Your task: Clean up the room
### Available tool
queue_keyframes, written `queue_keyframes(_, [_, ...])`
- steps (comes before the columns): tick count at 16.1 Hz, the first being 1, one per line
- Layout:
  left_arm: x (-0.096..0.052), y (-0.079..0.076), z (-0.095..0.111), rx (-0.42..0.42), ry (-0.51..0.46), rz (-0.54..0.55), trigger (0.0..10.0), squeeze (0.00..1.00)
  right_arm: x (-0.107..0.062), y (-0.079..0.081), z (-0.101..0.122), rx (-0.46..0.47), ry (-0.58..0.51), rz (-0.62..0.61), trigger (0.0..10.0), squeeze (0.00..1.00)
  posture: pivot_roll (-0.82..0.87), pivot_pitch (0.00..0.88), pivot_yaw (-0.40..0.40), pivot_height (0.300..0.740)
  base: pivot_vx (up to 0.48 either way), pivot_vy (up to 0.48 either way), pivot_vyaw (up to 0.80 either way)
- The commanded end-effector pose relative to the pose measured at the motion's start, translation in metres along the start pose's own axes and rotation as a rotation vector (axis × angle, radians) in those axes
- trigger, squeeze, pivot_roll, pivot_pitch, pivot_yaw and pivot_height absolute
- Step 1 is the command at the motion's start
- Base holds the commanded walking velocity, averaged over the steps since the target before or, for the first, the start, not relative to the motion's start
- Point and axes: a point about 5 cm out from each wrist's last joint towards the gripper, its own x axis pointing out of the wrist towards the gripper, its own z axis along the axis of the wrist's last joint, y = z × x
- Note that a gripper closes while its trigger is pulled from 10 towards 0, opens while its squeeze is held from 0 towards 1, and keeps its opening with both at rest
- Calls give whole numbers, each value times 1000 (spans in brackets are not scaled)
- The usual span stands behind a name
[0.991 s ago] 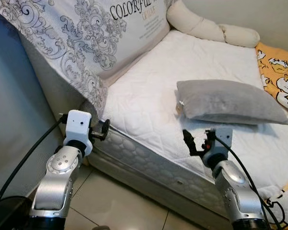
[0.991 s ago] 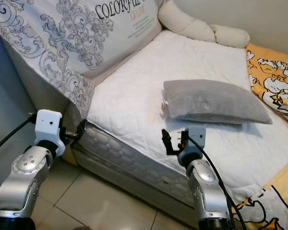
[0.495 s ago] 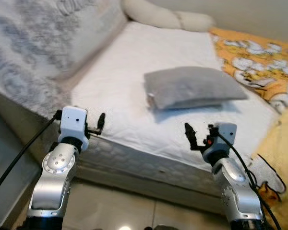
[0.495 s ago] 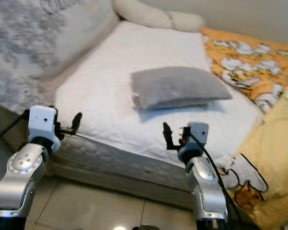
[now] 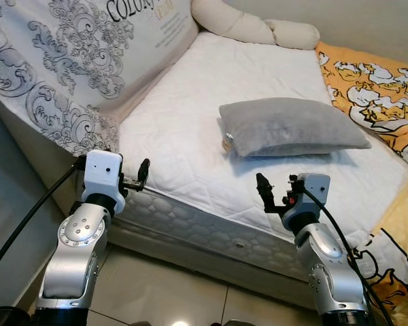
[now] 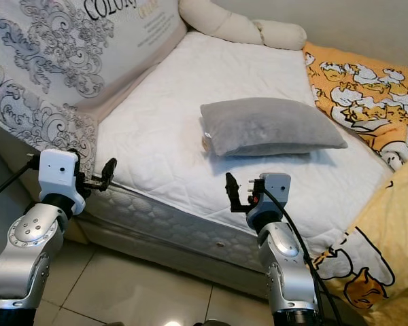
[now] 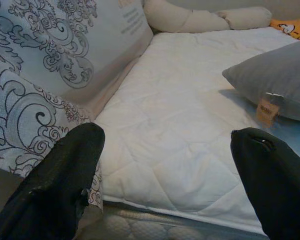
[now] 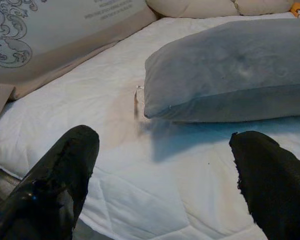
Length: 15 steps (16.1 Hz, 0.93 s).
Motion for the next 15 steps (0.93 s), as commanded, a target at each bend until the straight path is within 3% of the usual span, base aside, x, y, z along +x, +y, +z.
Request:
queue_keyframes(1, [0,1,2,-8,-7,-6,10000,0,3,-6,3,-23,1,-26,10000,0,21,0,-65,740,240,0,0])
queue_keyframes(3, [0,3,2,-7,-5,-6,10000,0,4,-7,1,-31,24,-33,10000,0,25,0,-65,740,268,0,0])
queue_keyframes(5, [0,5,3,-6,-2,-1,10000,0,5,-7,1,-32,26,-39,10000,0,23,0,-59,740,309,0,-800])
queue_keyframes(15, [1,8,1,-7,7,8,10000,0,8,-5,4,-71,10,-33,10000,0,1,0,-38,740,345,0,0])
